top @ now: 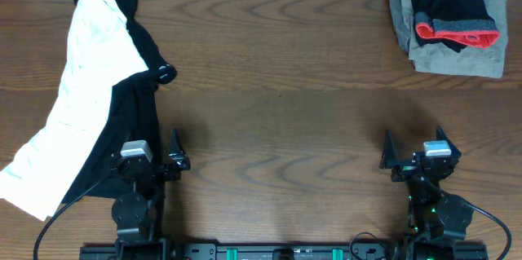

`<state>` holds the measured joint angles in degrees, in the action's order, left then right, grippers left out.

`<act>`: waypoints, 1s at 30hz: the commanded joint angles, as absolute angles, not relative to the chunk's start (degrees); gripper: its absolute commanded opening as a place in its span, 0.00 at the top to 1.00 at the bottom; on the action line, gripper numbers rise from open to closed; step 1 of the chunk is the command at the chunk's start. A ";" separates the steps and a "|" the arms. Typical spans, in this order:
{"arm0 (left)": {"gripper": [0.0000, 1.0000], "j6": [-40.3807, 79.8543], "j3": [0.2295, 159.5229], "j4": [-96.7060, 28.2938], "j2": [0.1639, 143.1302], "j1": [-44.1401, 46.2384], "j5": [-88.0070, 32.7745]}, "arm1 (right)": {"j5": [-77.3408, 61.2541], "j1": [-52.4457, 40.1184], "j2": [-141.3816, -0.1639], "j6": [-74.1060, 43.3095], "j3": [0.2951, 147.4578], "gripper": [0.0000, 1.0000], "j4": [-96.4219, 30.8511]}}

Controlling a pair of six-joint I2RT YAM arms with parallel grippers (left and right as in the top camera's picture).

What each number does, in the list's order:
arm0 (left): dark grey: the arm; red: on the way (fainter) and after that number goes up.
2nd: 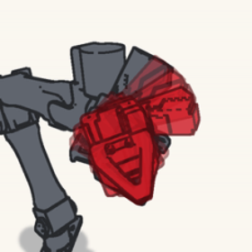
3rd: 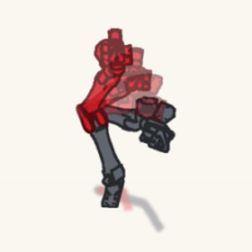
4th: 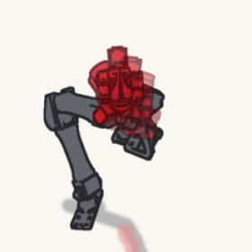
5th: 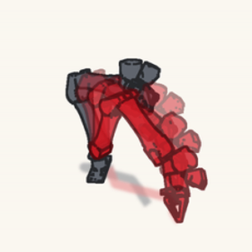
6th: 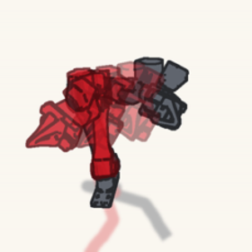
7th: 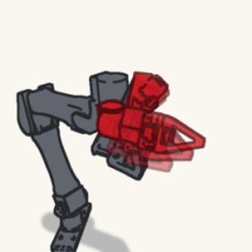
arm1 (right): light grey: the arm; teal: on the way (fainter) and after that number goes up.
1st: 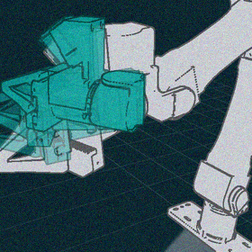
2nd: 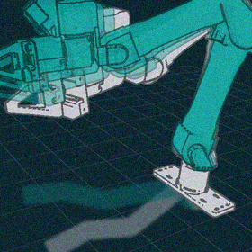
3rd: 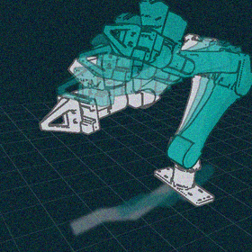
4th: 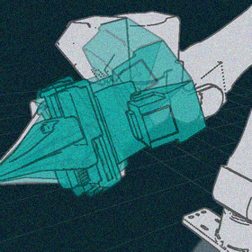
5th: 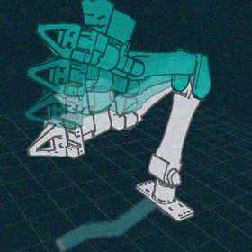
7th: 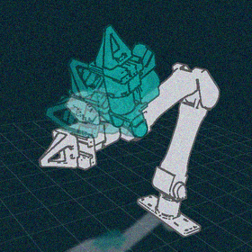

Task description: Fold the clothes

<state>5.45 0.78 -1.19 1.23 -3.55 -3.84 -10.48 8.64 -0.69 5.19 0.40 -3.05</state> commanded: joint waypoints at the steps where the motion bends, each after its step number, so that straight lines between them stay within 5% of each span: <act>1: 0.02 4.29 0.23 -3.73 1.37 -3.84 -3.79 | -10.31 8.19 -0.56 5.21 0.32 0.01 -3.27; 20: 0.02 4.99 1.69 -3.22 1.37 -3.79 -5.39 | -15.07 8.19 -0.60 0.58 0.91 0.01 9.76; 30: 0.02 4.97 16.05 -8.91 9.82 -3.81 -5.32 | -19.92 8.19 -16.93 -2.46 19.22 0.01 6.44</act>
